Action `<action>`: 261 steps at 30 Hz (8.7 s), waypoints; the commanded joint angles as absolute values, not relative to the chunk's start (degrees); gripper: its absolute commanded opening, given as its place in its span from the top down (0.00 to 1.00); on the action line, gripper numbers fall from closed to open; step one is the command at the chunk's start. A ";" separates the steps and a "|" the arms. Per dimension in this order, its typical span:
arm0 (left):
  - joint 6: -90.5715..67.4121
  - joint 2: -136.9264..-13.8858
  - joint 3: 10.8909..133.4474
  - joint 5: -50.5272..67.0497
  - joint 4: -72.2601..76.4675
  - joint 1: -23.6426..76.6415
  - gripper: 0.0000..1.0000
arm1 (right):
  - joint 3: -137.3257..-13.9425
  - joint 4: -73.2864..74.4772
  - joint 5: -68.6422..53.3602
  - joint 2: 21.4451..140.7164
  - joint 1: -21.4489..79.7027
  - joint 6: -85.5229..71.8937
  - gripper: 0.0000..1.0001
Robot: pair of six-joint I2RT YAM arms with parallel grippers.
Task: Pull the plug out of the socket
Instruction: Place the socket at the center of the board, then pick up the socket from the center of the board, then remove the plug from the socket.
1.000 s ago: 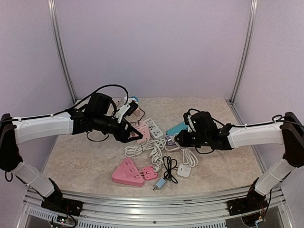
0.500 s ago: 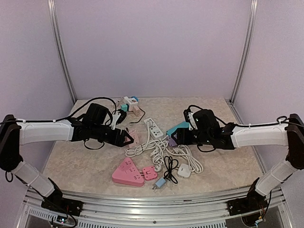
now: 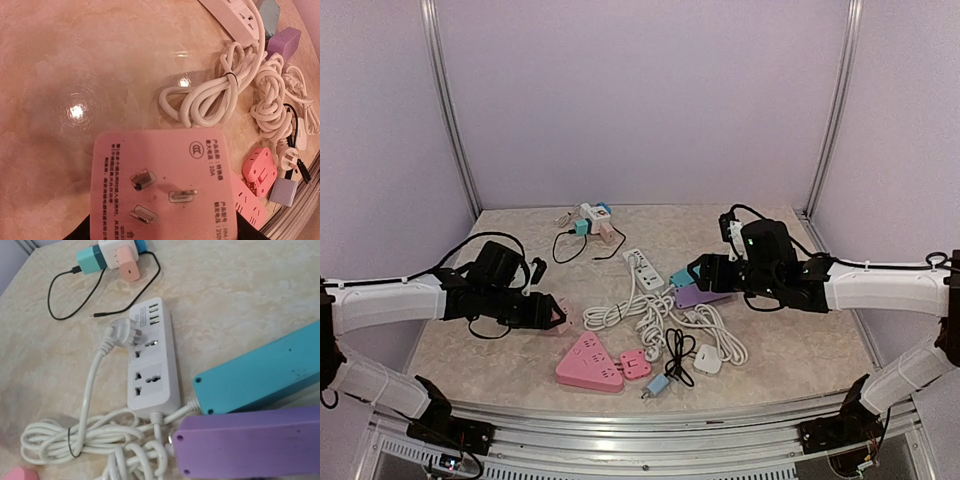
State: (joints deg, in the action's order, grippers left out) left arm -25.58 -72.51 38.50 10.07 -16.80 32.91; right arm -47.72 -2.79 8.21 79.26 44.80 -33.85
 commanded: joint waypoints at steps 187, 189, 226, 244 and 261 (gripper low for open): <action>-18.91 -88.91 66.23 42.53 -14.48 27.12 1.00 | -71.15 5.81 2.57 93.37 55.37 -34.34 0.27; -19.02 -89.82 65.52 43.06 -13.26 27.64 1.00 | -72.10 6.27 2.03 94.60 55.38 -34.65 0.27; -20.31 -90.88 61.52 44.83 -9.97 28.56 1.00 | -77.17 7.81 3.43 102.73 55.37 -35.17 0.60; -19.06 -90.88 61.79 45.51 -10.37 28.74 1.00 | -77.44 7.83 3.77 103.19 55.42 -34.79 1.00; -16.80 -91.50 63.02 47.78 -11.60 29.40 1.00 | -72.13 0.18 -7.80 99.61 52.78 -31.98 1.00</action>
State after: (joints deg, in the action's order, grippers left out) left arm -18.83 -91.50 61.10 42.94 -13.34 28.18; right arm -72.82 4.29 -2.61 101.16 53.43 -32.16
